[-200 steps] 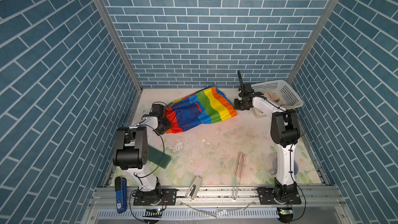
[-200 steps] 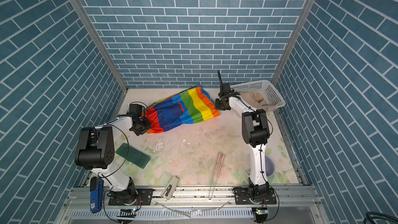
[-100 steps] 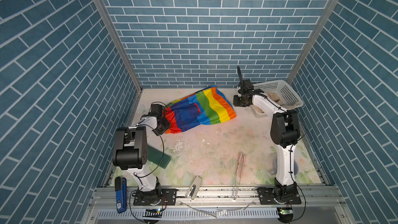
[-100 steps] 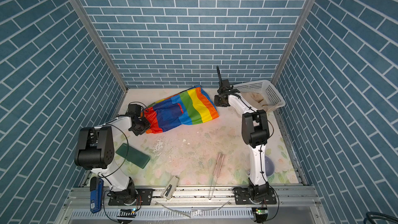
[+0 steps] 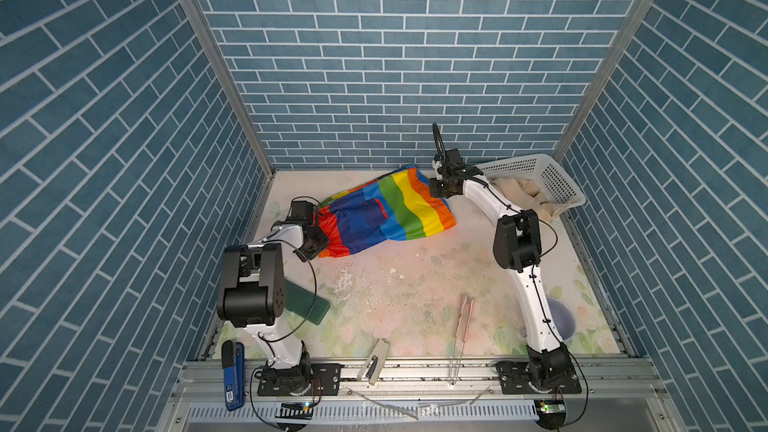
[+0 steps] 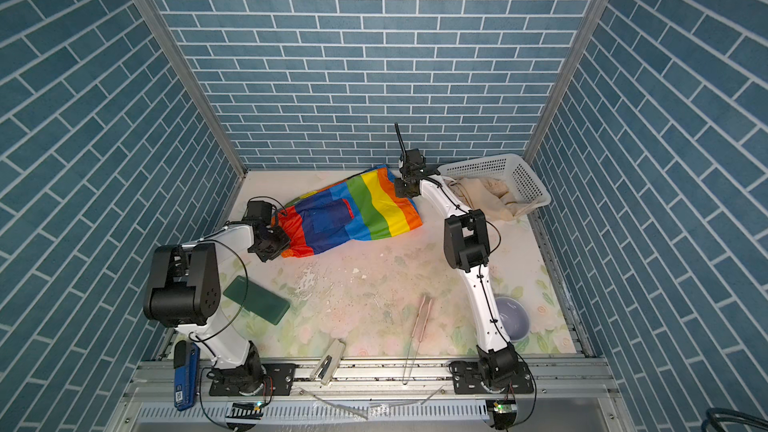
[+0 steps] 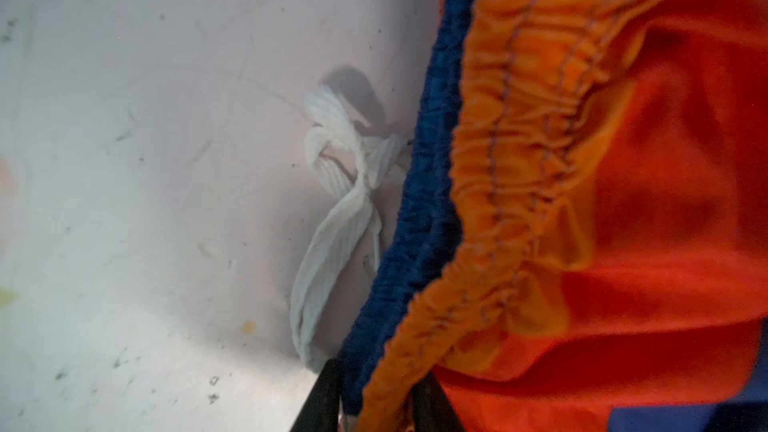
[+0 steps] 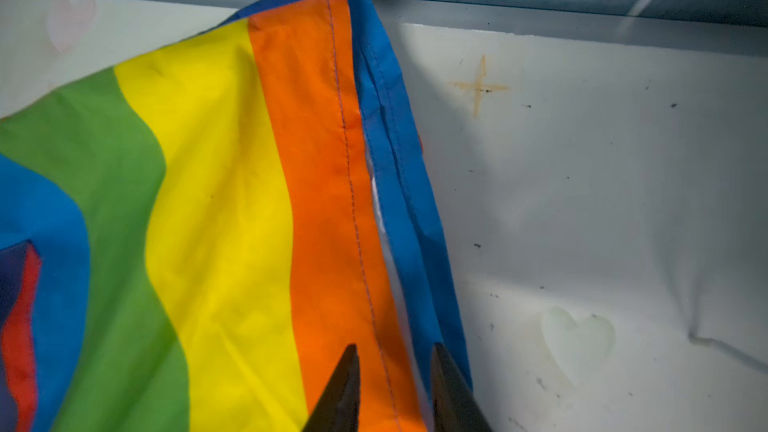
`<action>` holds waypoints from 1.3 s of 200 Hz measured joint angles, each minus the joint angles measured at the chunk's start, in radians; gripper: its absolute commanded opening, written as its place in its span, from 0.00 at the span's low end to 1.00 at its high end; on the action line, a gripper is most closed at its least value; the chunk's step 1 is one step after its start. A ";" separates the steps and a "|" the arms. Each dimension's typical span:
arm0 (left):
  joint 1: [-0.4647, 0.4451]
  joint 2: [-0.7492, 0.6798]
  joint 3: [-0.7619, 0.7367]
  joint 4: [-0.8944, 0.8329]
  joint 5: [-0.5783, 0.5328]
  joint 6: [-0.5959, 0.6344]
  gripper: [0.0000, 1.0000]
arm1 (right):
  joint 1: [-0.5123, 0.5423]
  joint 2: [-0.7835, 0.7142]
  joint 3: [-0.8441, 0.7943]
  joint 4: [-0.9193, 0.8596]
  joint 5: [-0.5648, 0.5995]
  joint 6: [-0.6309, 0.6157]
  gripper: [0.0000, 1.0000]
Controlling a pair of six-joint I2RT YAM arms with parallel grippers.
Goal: Fold and stack the shorts
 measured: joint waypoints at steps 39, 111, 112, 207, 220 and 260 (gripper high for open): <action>-0.001 0.010 0.000 0.007 0.004 0.000 0.30 | -0.005 0.043 0.024 -0.002 -0.008 -0.015 0.38; -0.002 0.010 0.000 0.008 0.003 0.000 0.30 | -0.009 0.052 0.018 0.016 0.002 -0.007 0.00; -0.002 0.010 0.000 0.008 0.003 0.000 0.30 | -0.010 0.051 0.018 0.016 0.004 -0.006 0.00; -0.006 0.013 0.000 0.018 0.011 0.000 0.30 | -0.018 -0.105 -0.235 0.168 0.152 0.030 0.00; -0.006 0.013 0.000 0.018 0.012 0.000 0.31 | -0.018 -0.113 -0.243 0.177 0.157 0.030 0.00; -0.006 0.013 0.000 0.018 0.012 0.000 0.31 | -0.018 -0.113 -0.243 0.170 0.169 0.038 0.29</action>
